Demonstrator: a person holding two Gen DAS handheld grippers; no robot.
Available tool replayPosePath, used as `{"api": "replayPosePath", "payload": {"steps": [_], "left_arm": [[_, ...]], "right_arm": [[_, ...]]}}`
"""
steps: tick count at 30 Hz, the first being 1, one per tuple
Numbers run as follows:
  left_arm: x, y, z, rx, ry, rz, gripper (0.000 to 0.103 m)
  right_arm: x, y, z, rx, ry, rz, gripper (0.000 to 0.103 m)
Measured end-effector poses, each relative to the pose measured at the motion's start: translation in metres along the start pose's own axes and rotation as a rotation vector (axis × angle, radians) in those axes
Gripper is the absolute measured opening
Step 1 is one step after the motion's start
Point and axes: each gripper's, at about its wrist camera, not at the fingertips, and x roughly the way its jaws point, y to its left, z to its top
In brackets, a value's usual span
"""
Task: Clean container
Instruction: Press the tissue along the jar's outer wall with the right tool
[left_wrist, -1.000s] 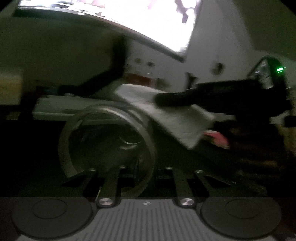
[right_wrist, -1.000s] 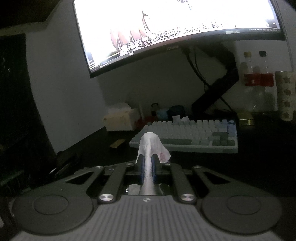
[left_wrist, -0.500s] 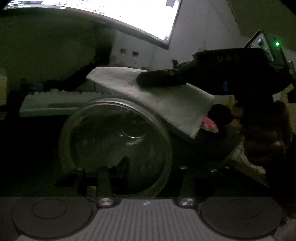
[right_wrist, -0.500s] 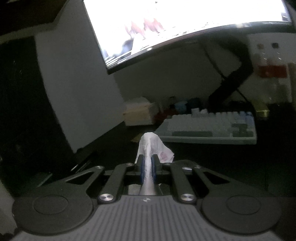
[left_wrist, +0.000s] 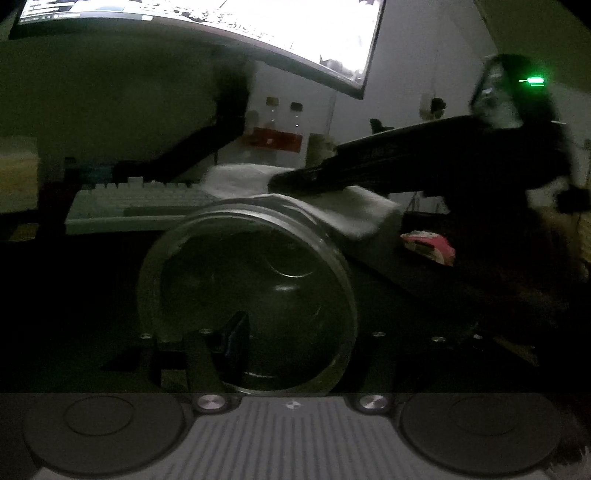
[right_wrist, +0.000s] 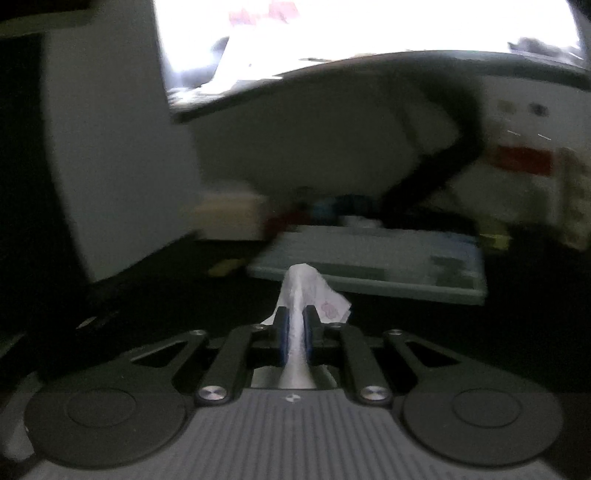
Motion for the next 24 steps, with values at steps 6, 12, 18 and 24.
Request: {"api": "replayPosePath", "payload": {"steps": [6,12,18,24], "left_arm": [[0.003,0.002,0.001,0.004,-0.001,0.008,0.060],[0.026,0.006,0.008,0.006,-0.004,0.025,0.064],[0.014,-0.001,0.008,-0.010,-0.023,0.000,0.074],[0.010,0.003,0.002,-0.034,-0.012,0.018,0.077]], "right_arm": [[0.003,-0.011,0.006,-0.017,0.016,-0.017,0.011],[0.011,-0.034,0.011,0.076,0.030,-0.131,0.010],[0.003,0.012,-0.002,-0.111,-0.023,0.069,0.010],[0.021,-0.008,0.008,-0.062,-0.014,-0.108,0.016]]}}
